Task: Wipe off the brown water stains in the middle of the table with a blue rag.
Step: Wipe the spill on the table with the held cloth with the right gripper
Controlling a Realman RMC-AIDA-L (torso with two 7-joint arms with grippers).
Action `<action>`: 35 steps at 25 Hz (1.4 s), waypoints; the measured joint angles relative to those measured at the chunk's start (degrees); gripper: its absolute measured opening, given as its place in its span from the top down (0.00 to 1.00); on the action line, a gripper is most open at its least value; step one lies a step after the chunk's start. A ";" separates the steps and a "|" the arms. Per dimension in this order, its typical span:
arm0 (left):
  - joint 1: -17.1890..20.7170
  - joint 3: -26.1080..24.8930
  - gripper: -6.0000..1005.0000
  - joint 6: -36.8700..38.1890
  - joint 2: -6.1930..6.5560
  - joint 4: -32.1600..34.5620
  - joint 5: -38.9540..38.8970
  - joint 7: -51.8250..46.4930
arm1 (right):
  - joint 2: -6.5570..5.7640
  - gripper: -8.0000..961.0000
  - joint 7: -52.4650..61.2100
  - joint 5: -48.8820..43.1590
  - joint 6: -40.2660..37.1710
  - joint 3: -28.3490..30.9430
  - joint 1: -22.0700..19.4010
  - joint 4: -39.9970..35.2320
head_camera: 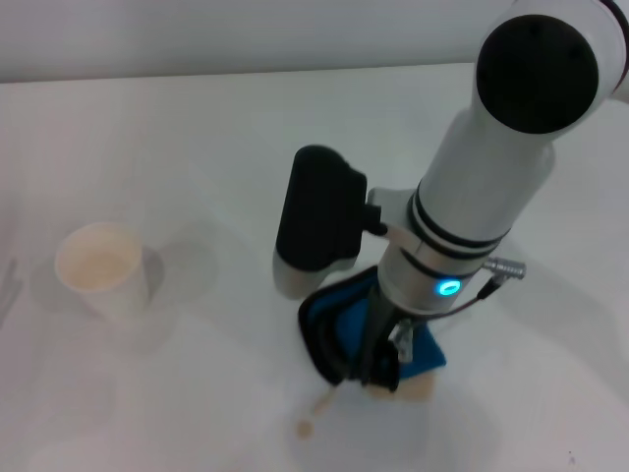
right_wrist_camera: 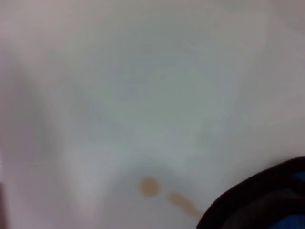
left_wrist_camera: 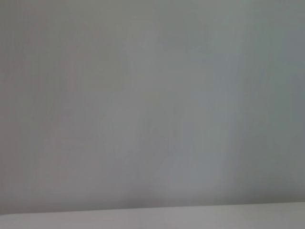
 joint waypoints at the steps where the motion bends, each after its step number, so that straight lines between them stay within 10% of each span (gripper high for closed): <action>1: -0.08 0.00 0.13 0.00 0.00 0.00 0.00 0.00 | 0.00 0.93 0.01 0.76 0.71 -0.36 -0.06 -0.76; 35: -2.90 -0.31 0.13 0.43 0.00 0.79 0.88 0.00 | 0.00 0.93 -0.99 10.61 1.83 -10.96 5.46 -5.32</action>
